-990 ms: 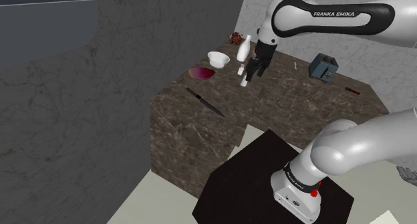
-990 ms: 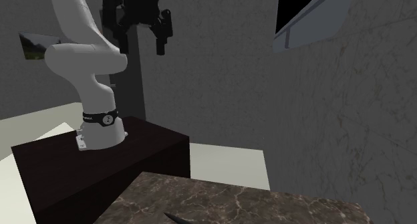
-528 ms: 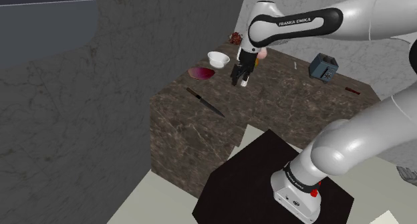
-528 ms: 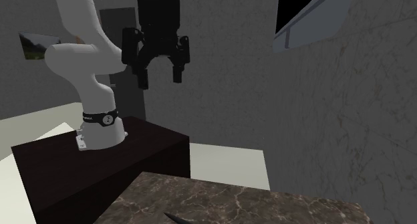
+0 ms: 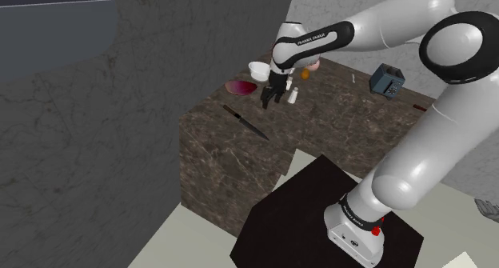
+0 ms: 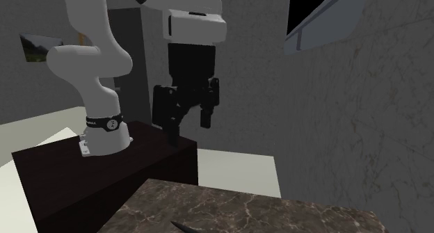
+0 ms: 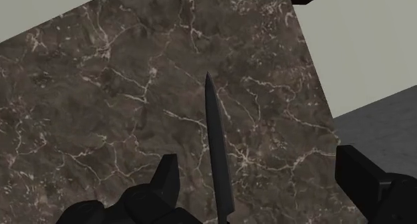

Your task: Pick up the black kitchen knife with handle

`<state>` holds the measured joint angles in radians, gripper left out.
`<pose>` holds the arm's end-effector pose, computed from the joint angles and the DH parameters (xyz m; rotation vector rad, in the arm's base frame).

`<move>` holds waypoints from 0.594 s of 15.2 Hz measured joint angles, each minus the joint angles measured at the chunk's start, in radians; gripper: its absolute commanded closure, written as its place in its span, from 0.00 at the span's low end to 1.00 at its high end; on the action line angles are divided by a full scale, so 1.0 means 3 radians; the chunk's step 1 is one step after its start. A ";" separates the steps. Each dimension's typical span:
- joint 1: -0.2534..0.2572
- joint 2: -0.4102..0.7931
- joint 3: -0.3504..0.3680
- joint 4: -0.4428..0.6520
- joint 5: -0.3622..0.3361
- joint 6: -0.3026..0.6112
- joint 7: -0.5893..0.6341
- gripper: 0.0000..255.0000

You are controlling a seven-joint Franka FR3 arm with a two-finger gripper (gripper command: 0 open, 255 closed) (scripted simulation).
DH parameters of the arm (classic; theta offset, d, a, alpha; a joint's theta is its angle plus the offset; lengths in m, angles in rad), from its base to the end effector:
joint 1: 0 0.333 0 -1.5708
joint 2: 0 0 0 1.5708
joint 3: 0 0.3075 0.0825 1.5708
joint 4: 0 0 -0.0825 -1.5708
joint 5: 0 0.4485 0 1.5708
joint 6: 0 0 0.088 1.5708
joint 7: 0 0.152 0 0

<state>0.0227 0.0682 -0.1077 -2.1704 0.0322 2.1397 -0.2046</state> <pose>0.5772 -0.0470 0.2615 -3.1012 -0.1564 0.1471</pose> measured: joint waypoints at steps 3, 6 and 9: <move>-0.0015 0.0356 0.0004 0.0172 0.0065 0.0156 -0.0088 0.00; -0.0028 0.0800 0.0033 0.0510 0.0137 0.0233 -0.0156 0.00; -0.0073 0.1185 0.0053 0.0803 0.0191 0.0293 -0.0248 0.00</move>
<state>0.0009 0.4235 -0.0918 -1.9294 0.0895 2.2276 -0.2788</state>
